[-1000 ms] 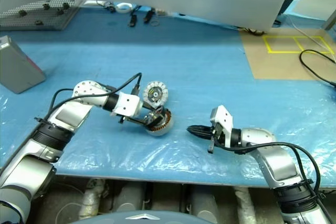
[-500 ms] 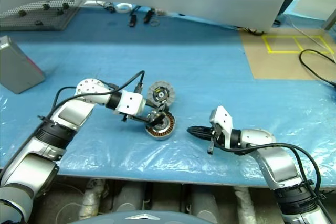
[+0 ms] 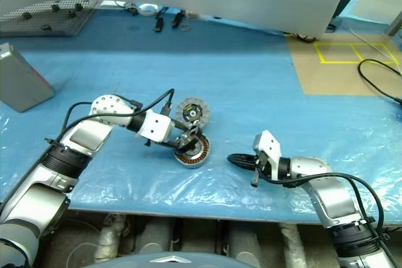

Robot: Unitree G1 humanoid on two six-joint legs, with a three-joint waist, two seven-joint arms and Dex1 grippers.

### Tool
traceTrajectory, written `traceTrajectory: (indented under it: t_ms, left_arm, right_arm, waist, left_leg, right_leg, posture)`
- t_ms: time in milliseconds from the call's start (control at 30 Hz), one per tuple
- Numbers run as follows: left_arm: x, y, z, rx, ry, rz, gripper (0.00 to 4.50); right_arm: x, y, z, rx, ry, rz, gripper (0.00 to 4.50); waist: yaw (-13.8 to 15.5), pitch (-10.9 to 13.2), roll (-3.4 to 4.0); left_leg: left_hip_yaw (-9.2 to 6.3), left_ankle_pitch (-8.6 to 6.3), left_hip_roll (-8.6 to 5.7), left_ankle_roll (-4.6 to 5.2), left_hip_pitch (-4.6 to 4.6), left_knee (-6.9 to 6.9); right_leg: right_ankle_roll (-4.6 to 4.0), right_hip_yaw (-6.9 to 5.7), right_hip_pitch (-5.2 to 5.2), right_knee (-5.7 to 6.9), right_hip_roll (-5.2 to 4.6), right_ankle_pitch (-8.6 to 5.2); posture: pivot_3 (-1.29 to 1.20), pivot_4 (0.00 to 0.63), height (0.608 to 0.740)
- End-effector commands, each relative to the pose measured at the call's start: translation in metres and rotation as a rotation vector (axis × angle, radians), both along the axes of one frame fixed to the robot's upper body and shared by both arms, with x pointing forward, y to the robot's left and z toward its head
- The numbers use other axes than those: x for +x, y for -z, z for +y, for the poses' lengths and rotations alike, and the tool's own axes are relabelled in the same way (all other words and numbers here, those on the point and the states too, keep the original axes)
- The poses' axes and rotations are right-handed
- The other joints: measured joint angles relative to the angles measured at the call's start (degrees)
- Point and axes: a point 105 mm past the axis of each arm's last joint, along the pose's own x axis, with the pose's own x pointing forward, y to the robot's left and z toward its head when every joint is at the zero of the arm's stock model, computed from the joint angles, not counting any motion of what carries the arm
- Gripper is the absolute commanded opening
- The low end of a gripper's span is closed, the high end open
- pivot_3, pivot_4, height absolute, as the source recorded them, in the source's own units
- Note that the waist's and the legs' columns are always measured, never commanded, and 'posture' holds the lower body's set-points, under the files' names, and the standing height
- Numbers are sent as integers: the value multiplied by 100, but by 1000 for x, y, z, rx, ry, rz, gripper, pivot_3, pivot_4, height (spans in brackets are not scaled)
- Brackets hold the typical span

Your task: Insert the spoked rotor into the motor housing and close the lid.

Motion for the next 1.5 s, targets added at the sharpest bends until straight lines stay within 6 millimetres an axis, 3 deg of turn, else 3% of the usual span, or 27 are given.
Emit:
traceTrajectory:
  t_ms: [33, 633, 800, 1000, 1233, 1400, 1500]
  left_arm:
    - [-5, -9, 0, -1, 34, -14, 1761]
    - [-2, -2, 0, 29, 44, -65, 1761]
    - [1, -3, -1, 30, 34, -79, 3342]
    - [3, -14, -2, -1, 19, -86, 3342]
    - [-5, -39, 2, -181, -20, 0, 3342]
    - [-13, -56, 11, -364, -110, 139, 3342]
    - [-18, -51, 22, -415, -185, 194, 3342]
  right_arm:
    - [-1, -3, 2, 8, -14, -20, 0]
    - [0, -9, 4, 3, -12, -18, 0]
    - [0, -11, 5, 3, -11, -14, 0]
    - [0, -13, 5, 5, -9, -11, 0]
    - [0, -19, 7, 31, -12, -16, 0]
    - [2, -36, 14, 55, -44, -57, 0]
    - [9, -49, 19, 70, -52, -87, 0]
  waist:
    - [1, 0, 0]
    - [0, 0, 0]
    - [0, 0, 0]
    - [0, 0, 0]
    - [0, 0, 0]
    - [-11, 0, 1]
    - [-15, -1, 2]
  left_leg:
    - [0, -2, 0, 3, 0, 0]
    - [0, -7, 0, 13, 0, 0]
    - [0, -8, 0, 14, 0, 0]
    - [0, -7, 0, 13, 0, 0]
    - [0, -7, 0, 12, -1, 0]
    - [3, -7, 1, 12, -1, -2]
    - [5, -7, 1, 13, 1, -1]
  right_leg:
    - [-1, 0, 0, 0, 0, 0]
    - [-4, 0, 0, 1, 0, -2]
    - [-4, 0, 0, 1, 0, -2]
    - [-3, 0, -1, 0, 0, -1]
    - [-6, 0, -2, 0, 0, -3]
    - [-19, 1, -6, 3, 1, -11]
    - [-24, 4, -5, 3, 1, -11]
  posture:
    - [0, 150, 740]
    - [0, 150, 740]
    - [0, 150, 740]
    - [0, 150, 740]
    - [0, 150, 740]
    - [0, 150, 740]
    - [0, 150, 740]
